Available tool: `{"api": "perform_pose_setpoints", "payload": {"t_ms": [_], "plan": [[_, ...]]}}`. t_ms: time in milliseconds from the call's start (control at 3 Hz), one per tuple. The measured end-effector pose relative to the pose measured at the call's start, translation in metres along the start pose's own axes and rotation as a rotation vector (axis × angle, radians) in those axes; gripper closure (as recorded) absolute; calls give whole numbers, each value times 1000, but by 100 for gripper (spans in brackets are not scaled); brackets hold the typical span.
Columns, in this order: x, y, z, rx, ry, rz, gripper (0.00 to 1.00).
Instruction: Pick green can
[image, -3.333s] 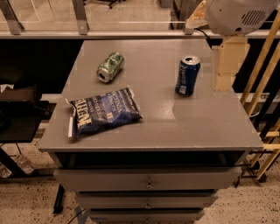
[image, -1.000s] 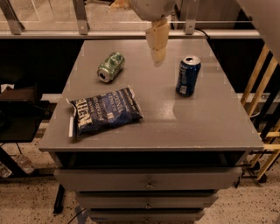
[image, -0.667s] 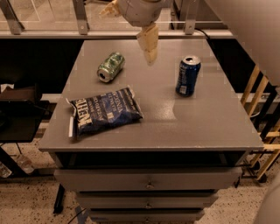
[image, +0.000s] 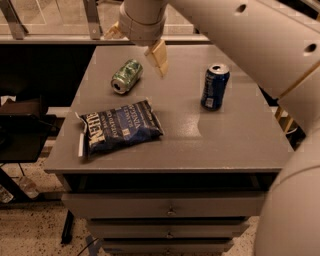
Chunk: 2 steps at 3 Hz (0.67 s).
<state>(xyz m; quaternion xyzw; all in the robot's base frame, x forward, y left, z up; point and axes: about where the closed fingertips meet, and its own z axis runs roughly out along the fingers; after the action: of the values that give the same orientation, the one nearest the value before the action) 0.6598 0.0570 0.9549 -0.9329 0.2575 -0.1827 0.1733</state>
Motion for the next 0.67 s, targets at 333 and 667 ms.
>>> {"api": "perform_pose_setpoints", "payload": {"t_ms": [333, 667], "plan": [[2, -12, 29, -48, 34, -59, 0], [4, -25, 53, -83, 46, -101, 0]]}}
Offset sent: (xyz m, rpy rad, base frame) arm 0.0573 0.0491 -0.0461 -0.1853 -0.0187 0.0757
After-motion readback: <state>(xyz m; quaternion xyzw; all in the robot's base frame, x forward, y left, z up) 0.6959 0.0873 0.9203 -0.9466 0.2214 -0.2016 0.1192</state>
